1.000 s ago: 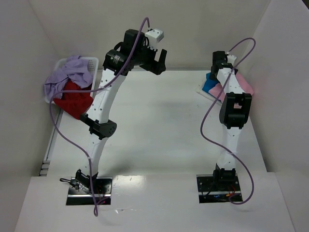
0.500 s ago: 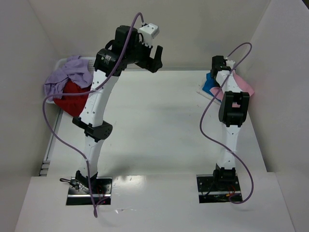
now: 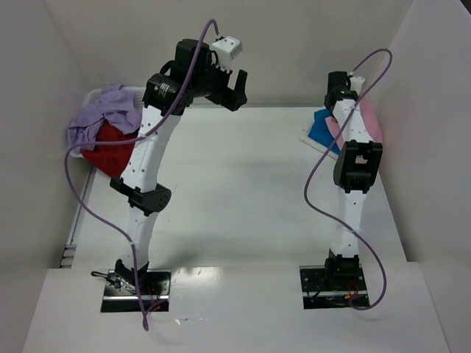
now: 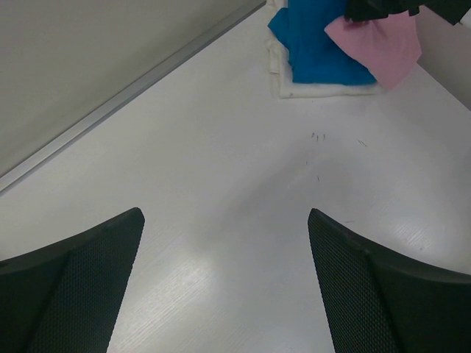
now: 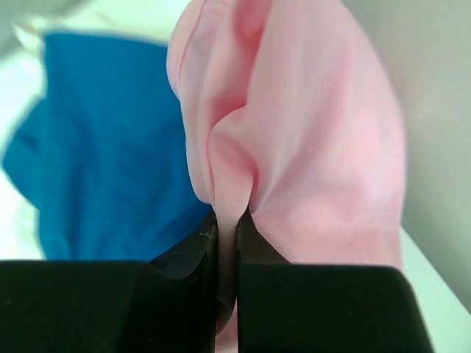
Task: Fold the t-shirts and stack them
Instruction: Put the neatly folded tshirt into the corner of the board with the right arm
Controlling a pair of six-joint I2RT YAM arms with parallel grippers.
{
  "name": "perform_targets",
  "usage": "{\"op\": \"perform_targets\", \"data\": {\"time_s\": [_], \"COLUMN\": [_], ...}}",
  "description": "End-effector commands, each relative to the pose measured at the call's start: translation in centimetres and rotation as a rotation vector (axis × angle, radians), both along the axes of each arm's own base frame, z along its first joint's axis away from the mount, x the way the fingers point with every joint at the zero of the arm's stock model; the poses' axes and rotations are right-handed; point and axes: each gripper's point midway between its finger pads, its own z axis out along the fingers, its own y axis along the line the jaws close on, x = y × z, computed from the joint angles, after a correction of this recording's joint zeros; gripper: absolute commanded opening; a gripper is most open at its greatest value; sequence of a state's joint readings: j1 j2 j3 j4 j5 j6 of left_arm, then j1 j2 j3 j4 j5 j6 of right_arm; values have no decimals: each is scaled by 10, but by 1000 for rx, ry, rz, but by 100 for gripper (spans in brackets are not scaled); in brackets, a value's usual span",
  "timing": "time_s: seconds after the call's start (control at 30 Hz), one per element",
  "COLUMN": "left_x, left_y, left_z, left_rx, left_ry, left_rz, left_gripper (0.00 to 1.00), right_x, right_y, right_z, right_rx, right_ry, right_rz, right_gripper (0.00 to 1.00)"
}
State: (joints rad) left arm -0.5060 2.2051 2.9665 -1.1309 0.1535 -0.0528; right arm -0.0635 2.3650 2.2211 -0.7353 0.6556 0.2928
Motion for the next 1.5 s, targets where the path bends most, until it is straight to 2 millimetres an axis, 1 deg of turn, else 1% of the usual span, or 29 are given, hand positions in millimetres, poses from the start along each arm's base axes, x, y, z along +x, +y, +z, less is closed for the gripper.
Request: {"op": "perform_targets", "data": {"time_s": [0.0, 0.03, 0.23, 0.27, 0.4, 0.47, 0.5, 0.53, 0.57, 0.67, 0.7, 0.73, 0.77, 0.83, 0.87, 0.9, 0.93, 1.0, 1.03, 1.13, 1.17, 1.2, 1.27, 1.3, 1.33, 1.37, 1.4, 1.43, 1.47], "left_x": [-6, -5, -5, -5, -4, -3, -3, -3, 0, 0, -2, -2, -2, -1, -1, -1, 0, 0, 0, -1, 1, 1, 2, -2, -4, -8, -12, -13, -12], "left_y": [5, 5, 4, 4, 4, 4, 4, 4, 7, 7, 8, 8, 8, 8, 8, 8, 7, 7, 7, 10, 9, 14, 19, 23, 26, 34, 38, 42, 44], "left_z": [19, 16, 13, 13, 9, 6, 6, 6, 3, -1, 4, 4, 4, 1, 1, 1, 3, 3, 0, 1, 3, 8, 9, 18, 18, 32, 36, 41, 33], "left_rx": [-12, -8, -3, -3, 2, 6, 6, 6, 10, 15, 11, 11, 11, 15, 15, 15, 11, 11, 15, 25, 20, 16, 20, 15, 20, 6, 3, 2, 13], "left_ry": [-52, -44, -36, -36, -26, -18, -18, -18, -10, -1, -9, -9, -9, -1, -1, -1, -9, -9, -1, -8, -17, -25, -25, -43, -40, -69, -69, -83, -61], "left_rz": [-15, -15, -15, -15, -15, -16, -16, -16, -6, -6, -6, -6, -6, -6, -6, -6, -6, -6, -6, -2, -2, 7, 40, 48, 57, 88, 106, 120, 139], "left_gripper": [100, 100, 100, 100, 100, 100, 100, 100, 100, 100, 100, 100, 100, 100, 100, 100, 100, 100, 100, 100, 100, 100, 100, 100, 100, 100, 100, 100, 100], "right_x": [17, 22, 46, 50, 55, 56, 57, 57, 57, 58, 58, 57, 58, 56, 54, 53, 52, 49, 51, 53, 54, 54, 53, 47, 44, 41, 28, 25, 20], "right_y": [-9, -9, 17, 26, 39, 46, 53, 55, 55, 68, 69, 68, 76, 76, 76, 76, 74, 74, 74, 82, 85, 88, 100, 103, 107, 115, 118, 121, 127], "right_z": [50, 61, 68, 61, 49, 29, 29, 18, 18, -1, -7, -11, -12, -20, -24, -28, -27, -28, -21, 10, 36, 54, 82, 116, 134, 149, 174, 189, 200], "right_rx": [-42, -49, -56, -48, -44, -46, -45, -37, -37, -28, -27, -26, -19, -18, -17, -17, -24, -24, -25, 13, 27, 41, 84, 94, 112, 143, 154, 165, 189], "right_ry": [-118, -145, -167, -161, -139, -96, -96, -77, -76, -42, -31, -22, -23, -6, 3, 14, 15, 24, 3, -57, -111, -143, -198, -258, -296, -332, -372, -418, -448], "right_rz": [-12, -6, 91, 110, 143, 159, 172, 180, 180, 207, 207, 207, 224, 224, 224, 224, 217, 217, 217, 244, 251, 268, 321, 343, 358, 384, 407, 420, 443], "right_gripper": [1, 1, 1, 1, 1, 1, 1, 1, 1, 1, 1, 1, 1, 1, 4, 19, 27, 54, 70, 97, 100, 100, 100, 100, 100, 100, 100, 100, 100]}}
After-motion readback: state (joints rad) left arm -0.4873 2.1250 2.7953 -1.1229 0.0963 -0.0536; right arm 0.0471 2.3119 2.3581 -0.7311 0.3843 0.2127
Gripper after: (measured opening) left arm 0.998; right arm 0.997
